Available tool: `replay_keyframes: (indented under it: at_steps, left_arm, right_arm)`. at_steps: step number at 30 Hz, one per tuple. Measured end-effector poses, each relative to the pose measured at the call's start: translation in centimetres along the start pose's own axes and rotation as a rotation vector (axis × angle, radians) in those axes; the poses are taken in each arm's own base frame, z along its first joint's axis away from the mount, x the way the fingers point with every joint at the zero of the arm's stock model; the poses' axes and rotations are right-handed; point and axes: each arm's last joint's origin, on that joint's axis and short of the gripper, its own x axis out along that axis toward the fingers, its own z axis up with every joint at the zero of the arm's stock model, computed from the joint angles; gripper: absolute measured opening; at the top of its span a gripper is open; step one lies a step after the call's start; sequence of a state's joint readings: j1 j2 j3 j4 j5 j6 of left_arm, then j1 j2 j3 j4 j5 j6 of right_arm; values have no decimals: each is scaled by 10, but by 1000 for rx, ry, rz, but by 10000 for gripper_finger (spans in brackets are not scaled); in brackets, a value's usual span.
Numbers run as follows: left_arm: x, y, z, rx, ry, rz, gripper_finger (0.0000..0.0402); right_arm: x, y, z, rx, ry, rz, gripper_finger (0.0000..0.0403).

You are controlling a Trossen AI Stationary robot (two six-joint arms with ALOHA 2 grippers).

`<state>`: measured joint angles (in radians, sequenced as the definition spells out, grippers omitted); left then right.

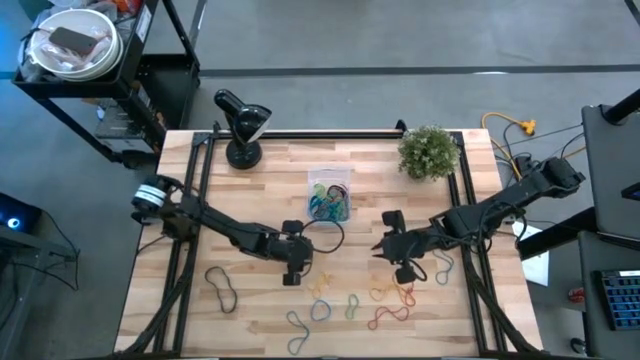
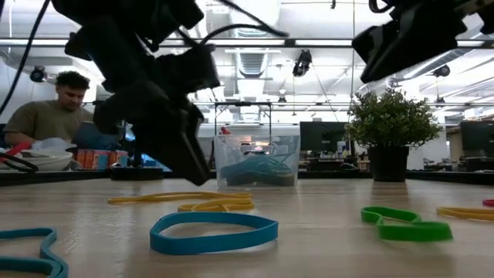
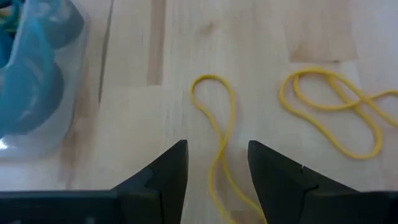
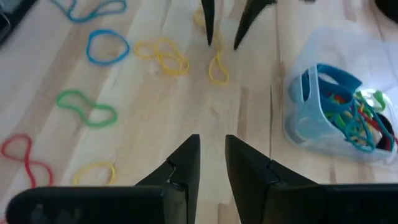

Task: Pick and place rubber bands into bin
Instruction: Put yellow rubberband into the transparent bin

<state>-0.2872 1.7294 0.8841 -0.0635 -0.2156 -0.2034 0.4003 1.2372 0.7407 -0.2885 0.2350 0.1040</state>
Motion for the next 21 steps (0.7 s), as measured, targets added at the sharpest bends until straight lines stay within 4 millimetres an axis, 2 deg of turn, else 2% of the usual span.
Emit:
replay_keyframes:
  at_steps: [5, 12, 16, 21]
  left_arm:
    - [12, 5, -3, -44, 33, -39, 152]
    - [19, 7, -4, -77, 45, -43, 145]
    - [19, 8, -4, -78, 45, -44, 108]
    - [20, 8, -5, -77, 48, -47, 37]
  right_arm:
    - [1, 2, -3, -1, -6, 5, 69]
    - [1, 1, -5, -2, -3, 3, 68]
    - [1, 1, -5, -2, -3, 3, 64]
    - [1, 1, -5, -2, -3, 3, 65]
